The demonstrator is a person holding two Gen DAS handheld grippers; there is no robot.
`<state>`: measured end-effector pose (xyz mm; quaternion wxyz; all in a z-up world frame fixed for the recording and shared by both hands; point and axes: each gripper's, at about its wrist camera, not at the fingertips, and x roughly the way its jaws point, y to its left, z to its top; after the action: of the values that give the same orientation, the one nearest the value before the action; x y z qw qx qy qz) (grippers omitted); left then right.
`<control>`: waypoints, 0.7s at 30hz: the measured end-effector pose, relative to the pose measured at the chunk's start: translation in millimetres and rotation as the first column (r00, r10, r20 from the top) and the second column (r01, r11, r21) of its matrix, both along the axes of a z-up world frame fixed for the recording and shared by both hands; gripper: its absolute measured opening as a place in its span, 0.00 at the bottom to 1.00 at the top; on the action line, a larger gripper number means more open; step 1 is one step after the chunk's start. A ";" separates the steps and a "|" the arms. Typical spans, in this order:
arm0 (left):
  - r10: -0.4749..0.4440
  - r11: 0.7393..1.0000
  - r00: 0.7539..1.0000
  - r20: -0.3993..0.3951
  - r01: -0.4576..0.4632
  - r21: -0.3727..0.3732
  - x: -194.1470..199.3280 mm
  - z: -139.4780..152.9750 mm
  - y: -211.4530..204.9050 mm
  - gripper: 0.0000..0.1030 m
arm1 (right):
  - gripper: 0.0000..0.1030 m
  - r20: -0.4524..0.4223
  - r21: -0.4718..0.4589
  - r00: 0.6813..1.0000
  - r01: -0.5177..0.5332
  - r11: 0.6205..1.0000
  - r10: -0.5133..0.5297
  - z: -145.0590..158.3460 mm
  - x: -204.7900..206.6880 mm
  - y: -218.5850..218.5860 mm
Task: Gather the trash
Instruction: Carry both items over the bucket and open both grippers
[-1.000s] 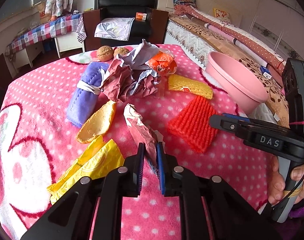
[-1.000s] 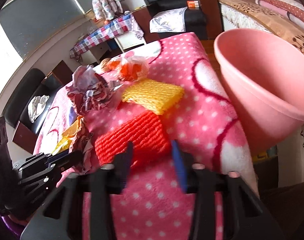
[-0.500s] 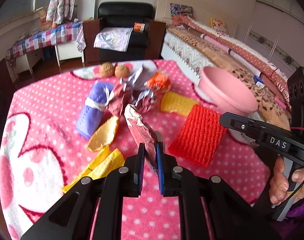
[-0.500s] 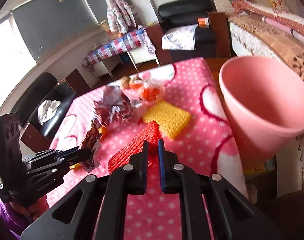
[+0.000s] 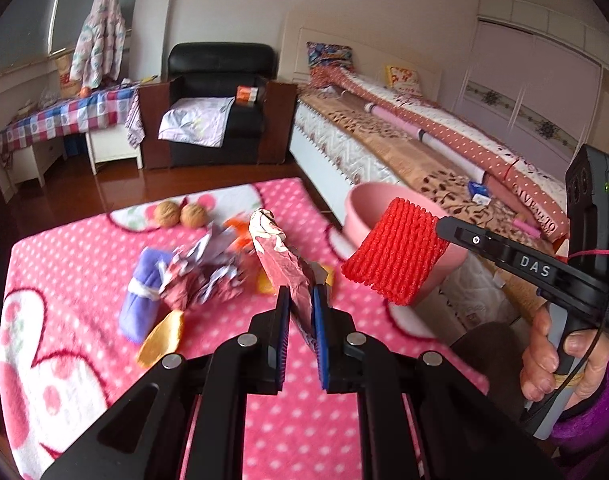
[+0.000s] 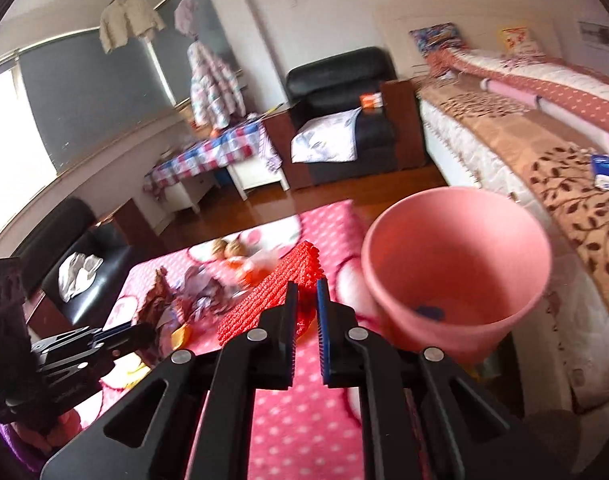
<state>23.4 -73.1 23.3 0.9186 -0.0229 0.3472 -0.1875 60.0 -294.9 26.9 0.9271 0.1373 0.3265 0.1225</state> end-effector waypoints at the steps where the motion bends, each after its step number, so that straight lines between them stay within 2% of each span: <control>1: -0.006 1.000 1.000 0.005 0.006 -0.001 2.3 2.4 -5.4 0.10 | 0.09 0.002 -0.002 1.000 0.013 1.000 -0.013 0.5 0.7 -4.4; 12: -0.080 0.997 0.996 0.044 0.081 -0.009 32.2 20.1 -70.0 0.10 | 0.09 0.049 -0.023 0.988 0.146 0.989 -0.144 9.6 11.1 -54.5; 21: -0.129 0.992 0.990 0.047 0.129 0.002 61.8 19.6 -115.8 0.10 | 0.09 0.072 -0.045 0.976 0.209 0.977 -0.205 9.6 27.3 -84.3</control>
<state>85.2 -188.9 42.9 0.9124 0.0034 0.3262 -0.2473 87.2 -379.2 36.5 0.9485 0.1422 0.2824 0.0213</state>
